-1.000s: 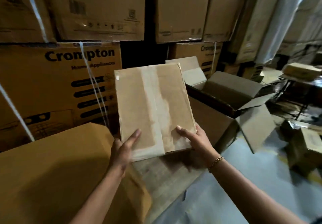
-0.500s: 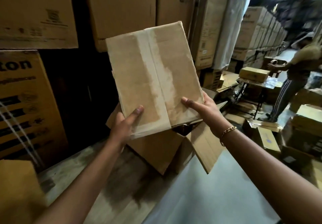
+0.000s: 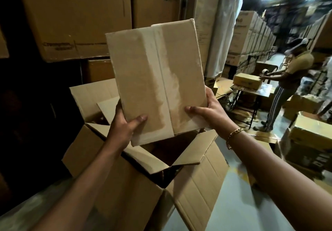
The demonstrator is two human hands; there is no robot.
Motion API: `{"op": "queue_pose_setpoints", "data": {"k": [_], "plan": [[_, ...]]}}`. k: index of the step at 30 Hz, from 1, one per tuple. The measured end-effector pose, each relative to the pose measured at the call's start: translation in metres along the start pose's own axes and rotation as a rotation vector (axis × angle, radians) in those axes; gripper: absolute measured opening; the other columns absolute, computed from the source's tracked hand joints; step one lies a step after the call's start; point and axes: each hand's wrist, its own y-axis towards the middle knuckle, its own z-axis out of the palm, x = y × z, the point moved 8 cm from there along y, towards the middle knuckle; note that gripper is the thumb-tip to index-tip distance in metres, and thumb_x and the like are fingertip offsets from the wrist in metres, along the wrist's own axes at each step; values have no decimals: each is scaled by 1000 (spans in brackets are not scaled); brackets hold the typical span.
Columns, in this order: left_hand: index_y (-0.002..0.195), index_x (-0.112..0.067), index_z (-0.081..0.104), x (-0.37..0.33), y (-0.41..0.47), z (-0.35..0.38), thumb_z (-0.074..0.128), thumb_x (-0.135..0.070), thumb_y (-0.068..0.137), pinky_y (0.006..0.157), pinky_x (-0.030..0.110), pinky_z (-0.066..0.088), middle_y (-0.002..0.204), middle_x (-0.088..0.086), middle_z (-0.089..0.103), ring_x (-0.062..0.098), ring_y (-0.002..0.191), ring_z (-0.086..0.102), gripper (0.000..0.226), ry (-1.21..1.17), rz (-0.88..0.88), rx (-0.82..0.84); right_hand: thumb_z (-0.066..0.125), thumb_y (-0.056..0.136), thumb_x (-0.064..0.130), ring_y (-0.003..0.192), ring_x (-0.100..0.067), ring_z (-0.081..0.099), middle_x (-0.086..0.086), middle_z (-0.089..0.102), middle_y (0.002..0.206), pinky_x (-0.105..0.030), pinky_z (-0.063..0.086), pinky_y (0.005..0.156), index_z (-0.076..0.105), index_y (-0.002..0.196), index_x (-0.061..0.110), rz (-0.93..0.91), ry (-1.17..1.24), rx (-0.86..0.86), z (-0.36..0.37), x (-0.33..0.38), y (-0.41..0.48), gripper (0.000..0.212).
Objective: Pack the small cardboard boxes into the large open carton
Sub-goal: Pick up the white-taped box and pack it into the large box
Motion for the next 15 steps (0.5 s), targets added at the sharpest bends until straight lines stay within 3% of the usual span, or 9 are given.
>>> {"op": "queue_pose_setpoints", "data": {"k": [5,7,10,13,15], "plan": [[108,-62,45,8,36,11,82,-47,73,66,7,51,108,-24,63,-9,93,63,52,102,-7,-70,85,78,23,113,-18,61,4,56,127,-38,58,92,30,150,38,17,-6,118,0,-31,60,92],[101,-69,44,14,46,14,80,-50,70,73,12,52,106,-28,64,-9,93,63,52,131,-18,-112,85,77,27,111,-18,62,5,57,126,-40,58,92,31,148,41,44,-14,174,0,-46,86,90],[120,-50,45,28,60,22,79,-49,70,92,31,52,120,-16,63,7,108,62,61,146,-61,-183,83,78,37,111,-20,62,4,57,128,-44,56,93,34,146,41,68,-45,276,1,-65,123,84],[123,-50,48,40,67,32,74,-56,78,90,30,52,117,-23,64,8,110,63,53,180,-119,-289,82,75,49,107,-18,65,7,61,125,-41,57,90,41,142,38,81,-83,353,-3,-88,158,79],[127,-45,53,49,70,41,70,-59,81,94,31,51,119,-20,66,10,112,64,51,195,-167,-364,81,73,56,100,-16,68,8,64,118,-32,59,79,48,131,38,108,-116,418,-4,-101,176,69]]}}
